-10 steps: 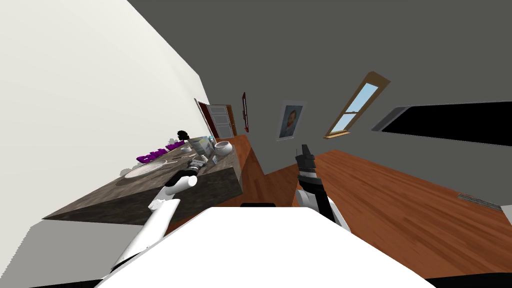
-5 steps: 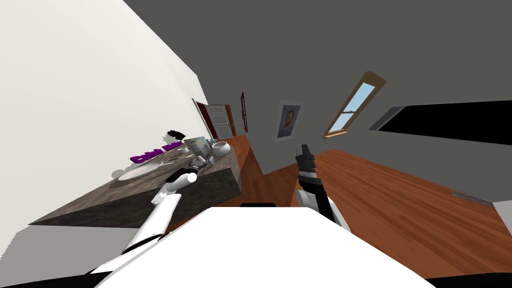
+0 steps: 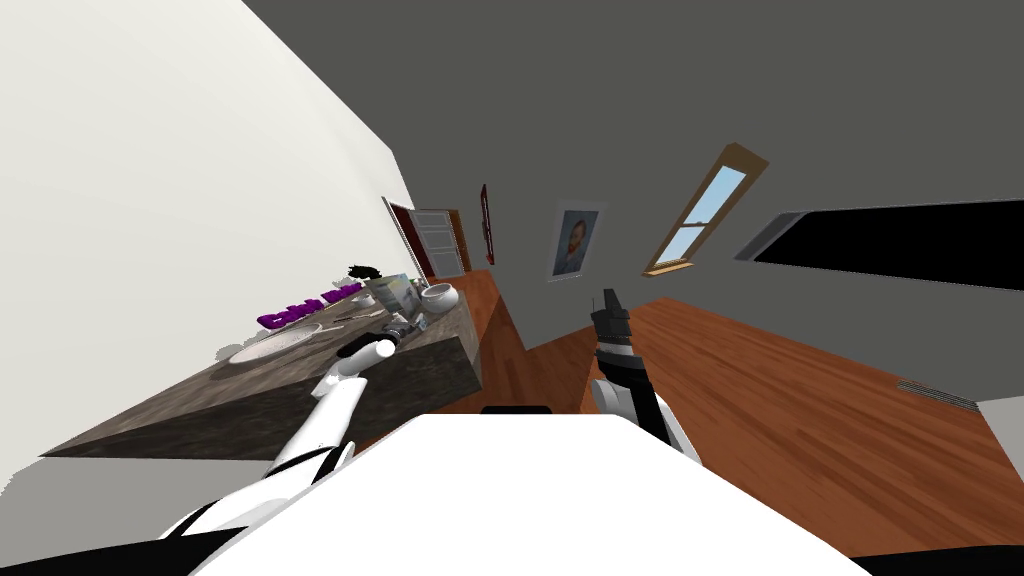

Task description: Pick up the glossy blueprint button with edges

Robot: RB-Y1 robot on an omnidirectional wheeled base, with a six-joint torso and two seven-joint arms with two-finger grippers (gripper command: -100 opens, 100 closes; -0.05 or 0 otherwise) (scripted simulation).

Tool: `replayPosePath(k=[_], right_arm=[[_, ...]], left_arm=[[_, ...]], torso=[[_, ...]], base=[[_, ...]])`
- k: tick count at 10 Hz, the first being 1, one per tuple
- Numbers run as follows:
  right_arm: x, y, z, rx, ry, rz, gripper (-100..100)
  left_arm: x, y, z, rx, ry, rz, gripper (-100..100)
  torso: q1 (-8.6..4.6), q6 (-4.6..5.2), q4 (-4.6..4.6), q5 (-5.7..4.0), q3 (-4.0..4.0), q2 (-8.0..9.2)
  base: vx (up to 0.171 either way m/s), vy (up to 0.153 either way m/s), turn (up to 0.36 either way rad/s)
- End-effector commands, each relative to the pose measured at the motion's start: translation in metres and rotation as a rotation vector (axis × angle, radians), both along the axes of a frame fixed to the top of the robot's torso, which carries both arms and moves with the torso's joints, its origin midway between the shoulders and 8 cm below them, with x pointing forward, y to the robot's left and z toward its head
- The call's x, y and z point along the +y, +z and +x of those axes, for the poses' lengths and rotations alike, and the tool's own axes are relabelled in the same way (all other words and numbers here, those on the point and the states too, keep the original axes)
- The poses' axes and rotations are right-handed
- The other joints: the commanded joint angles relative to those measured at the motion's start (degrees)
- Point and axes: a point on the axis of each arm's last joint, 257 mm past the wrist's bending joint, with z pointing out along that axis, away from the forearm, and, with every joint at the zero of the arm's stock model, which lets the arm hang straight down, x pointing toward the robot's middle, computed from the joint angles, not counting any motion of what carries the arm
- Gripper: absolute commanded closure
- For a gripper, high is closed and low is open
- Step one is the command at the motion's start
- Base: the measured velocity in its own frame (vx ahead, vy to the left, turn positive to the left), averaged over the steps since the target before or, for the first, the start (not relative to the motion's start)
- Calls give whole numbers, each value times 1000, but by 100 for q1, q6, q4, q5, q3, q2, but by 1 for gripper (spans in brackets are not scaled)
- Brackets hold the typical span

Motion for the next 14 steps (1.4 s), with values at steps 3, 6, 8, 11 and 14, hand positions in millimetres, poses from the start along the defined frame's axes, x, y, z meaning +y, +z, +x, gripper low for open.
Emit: replayPosePath(k=[3,6,8,11,14], right_arm=[[0,0,0,0,0,0,0],[0,0,0,0,0,0,0],[0,0,0,0,0,0,0],[0,0,0,0,0,0,0],[0,0,0,0,0,0,0]], left_arm=[[3,-19,4,24,21,-104,-100],[2,-31,14,35,43,-251,-100],[3,-40,17,47,62,-333,-100],[5,-47,19,55,85,-418,-100],[6,-47,20,55,89,-432,0]], torso=[[5,-1,0,1,0,1],[8,-1,0,2,0,1],[8,-2,-1,2,0,0],[11,-2,-1,2,-1,-1],[10,-3,0,3,2,4]], base=[[10,-12,-6],[12,-4,-6],[16,-2,-4],[16,3,-3],[7,2,-1]])
